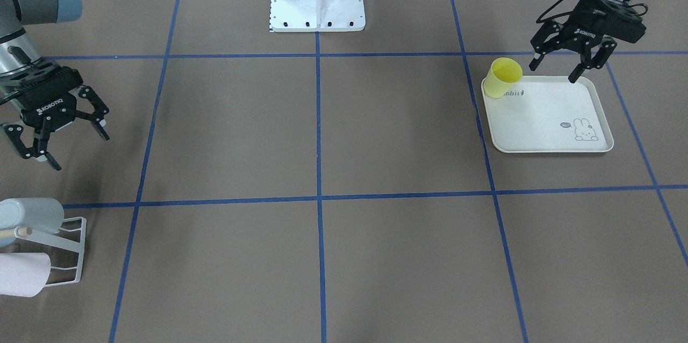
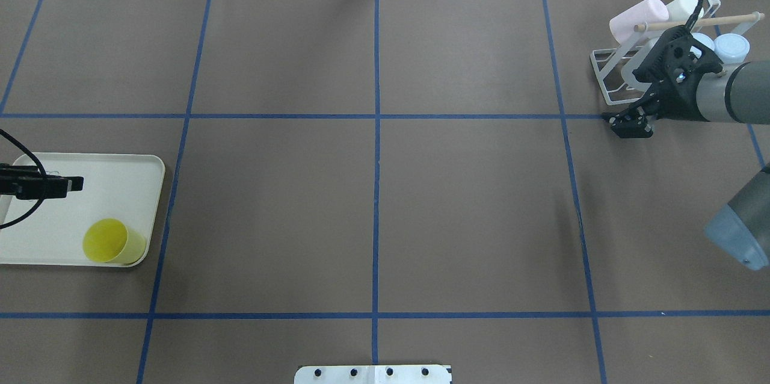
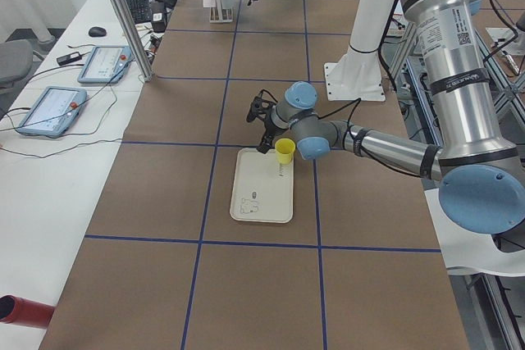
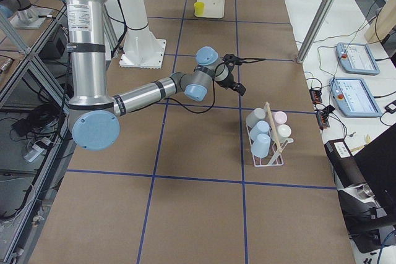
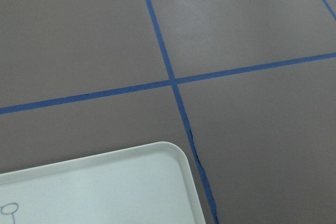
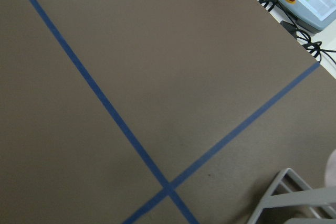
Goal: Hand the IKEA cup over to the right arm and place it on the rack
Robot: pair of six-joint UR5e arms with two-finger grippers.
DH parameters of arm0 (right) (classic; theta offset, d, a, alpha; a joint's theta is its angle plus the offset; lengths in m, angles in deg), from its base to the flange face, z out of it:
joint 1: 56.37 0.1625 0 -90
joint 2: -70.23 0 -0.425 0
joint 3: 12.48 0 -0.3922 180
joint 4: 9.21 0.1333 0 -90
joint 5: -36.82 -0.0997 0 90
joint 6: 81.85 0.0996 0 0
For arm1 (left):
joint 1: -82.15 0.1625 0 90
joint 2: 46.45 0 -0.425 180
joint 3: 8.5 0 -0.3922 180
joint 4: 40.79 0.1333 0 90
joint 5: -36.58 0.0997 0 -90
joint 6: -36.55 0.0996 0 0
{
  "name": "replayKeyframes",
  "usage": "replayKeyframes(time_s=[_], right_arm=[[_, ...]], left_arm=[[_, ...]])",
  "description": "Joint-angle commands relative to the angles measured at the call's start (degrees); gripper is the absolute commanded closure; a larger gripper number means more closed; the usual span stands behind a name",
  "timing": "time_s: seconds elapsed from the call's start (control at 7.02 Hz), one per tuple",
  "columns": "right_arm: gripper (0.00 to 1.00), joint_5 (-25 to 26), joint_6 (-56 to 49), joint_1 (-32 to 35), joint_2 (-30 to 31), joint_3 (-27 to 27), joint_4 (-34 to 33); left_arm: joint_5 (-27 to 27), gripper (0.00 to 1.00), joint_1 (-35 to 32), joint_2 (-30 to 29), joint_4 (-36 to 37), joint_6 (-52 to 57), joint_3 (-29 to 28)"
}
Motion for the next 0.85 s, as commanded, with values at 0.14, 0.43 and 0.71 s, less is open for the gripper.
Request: replayKeyframes(time_s=[0.14,0.43,0.71], right_arm=[[0.00,-1.7,4.4,-1.2,-0.4,-0.7,1.7],[0.00,-1.6,4.4,-1.2,-0.5,-0.7,1.6],[0.00,-1.6,4.4,-1.4,-0.5,-0.7,1.7]], left_arm=[[6.0,0.00,10.3,-0.2,-5.6,-4.5,-5.3],[6.4,0.00,12.8,0.1,-5.7,-4.8,-5.4],[8.6,0.67,13.3,0.6,-5.5,-4.8,-6.2]])
